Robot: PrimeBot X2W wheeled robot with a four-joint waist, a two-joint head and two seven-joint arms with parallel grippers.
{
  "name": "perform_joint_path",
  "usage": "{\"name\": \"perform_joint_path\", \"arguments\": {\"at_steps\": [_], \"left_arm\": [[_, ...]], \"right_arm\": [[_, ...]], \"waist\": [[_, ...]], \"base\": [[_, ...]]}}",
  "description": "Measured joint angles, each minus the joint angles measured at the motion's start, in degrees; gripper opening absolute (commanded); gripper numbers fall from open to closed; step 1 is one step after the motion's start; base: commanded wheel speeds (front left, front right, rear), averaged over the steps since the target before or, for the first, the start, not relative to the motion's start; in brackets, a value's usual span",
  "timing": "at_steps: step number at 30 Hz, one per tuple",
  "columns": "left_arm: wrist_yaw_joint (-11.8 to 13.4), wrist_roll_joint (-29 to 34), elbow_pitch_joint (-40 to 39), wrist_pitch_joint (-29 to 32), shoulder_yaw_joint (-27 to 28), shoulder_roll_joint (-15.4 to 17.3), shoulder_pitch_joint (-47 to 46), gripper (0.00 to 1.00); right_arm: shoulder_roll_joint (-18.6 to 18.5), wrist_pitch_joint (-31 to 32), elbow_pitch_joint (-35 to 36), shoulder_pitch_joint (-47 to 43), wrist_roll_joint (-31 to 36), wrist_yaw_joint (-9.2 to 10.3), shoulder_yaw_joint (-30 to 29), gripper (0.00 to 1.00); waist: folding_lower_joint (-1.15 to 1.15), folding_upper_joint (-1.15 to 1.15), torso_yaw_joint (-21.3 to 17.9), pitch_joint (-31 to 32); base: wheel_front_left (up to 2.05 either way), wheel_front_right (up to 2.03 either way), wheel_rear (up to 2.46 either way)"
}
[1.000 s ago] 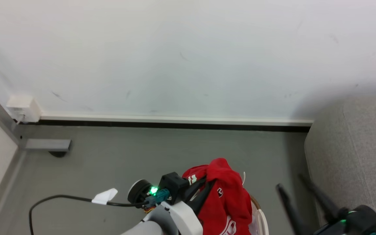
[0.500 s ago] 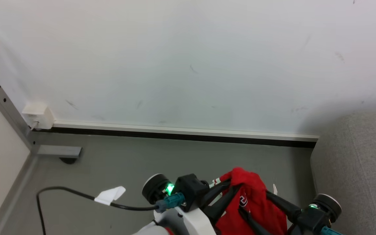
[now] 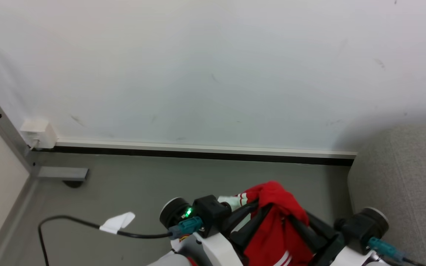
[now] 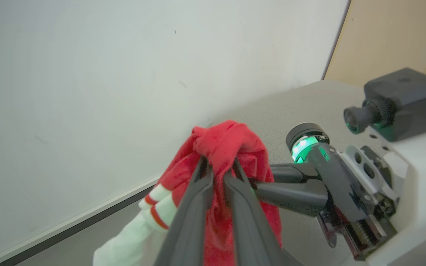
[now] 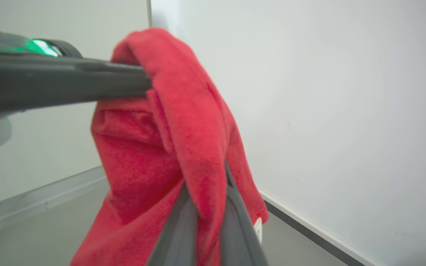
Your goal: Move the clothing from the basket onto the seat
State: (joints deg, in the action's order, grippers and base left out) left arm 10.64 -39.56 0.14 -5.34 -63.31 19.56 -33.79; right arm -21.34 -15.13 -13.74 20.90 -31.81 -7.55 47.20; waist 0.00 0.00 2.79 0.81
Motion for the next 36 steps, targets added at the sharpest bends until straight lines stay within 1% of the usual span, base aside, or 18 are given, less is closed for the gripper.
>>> {"name": "perform_joint_path", "arguments": {"at_steps": [1, 6, 11, 18, 21, 28, 32, 36], "left_arm": [[0.04, 0.07, 0.46, -0.7, 0.3, -0.12, 0.07, 1.0], [0.77, 0.16, 3.45, -3.35, 1.02, -0.25, 0.82, 1.0], [0.98, 0.4, 5.78, -4.36, 0.86, -0.73, 1.14, 1.0], [0.75, 0.4, 7.45, -5.67, 0.77, -2.71, 0.85, 1.0], [0.26, 0.51, 8.35, -5.84, 0.3, -3.78, 0.48, 1.0], [-0.78, 0.77, 10.15, -6.04, -0.49, -5.61, -1.49, 1.0], [-1.1, 1.68, 10.82, -5.53, -0.86, -6.32, -3.1, 1.0], [-1.62, 2.71, 11.27, -4.31, -0.85, -6.37, -6.24, 1.0]], "right_arm": [[0.0, 0.0, 0.36, -0.17, -0.01, -0.01, -1.48, 0.0], [-0.47, 0.0, 2.89, -2.45, -0.3, 0.0, -6.9, 0.0], [-1.88, -0.01, 5.1, -3.75, -0.1, 0.0, -12.12, 0.0], [-3.92, -0.02, 7.53, -4.85, 0.01, 0.0, -16.6, 0.0], [-4.47, -0.01, 7.97, -4.88, 0.02, 0.0, -18.34, 0.0], [-4.41, -0.01, 8.34, -4.85, 0.52, 0.0, -22.04, 0.0], [-4.24, 0.0, 7.44, -4.38, 0.99, 0.0, -25.37, 0.0], [-4.77, -0.01, 5.42, 0.06, 2.24, 0.0, -29.29, 0.0]], "waist": [[0.0, 0.0, -0.28, -0.07], [0.0, 0.0, -2.46, -0.45], [0.0, 0.0, -6.31, -1.08], [0.0, 0.0, -13.47, -2.49], [0.0, 0.0, -16.9, -3.25], [0.0, 0.0, -23.7, -5.55], [0.0, 0.0, -25.21, -8.04], [0.01, 0.0, -25.3, -11.78]], "base": [[0.0, 0.0, 0.0], [0.0, 0.0, 0.0], [0.0, 0.0, 0.0], [0.0, 0.0, 0.0], [0.0, 0.0, 0.0], [0.0, 0.0, 0.0], [0.0, 0.0, 0.0], [0.0, 0.0, 0.0]]}}
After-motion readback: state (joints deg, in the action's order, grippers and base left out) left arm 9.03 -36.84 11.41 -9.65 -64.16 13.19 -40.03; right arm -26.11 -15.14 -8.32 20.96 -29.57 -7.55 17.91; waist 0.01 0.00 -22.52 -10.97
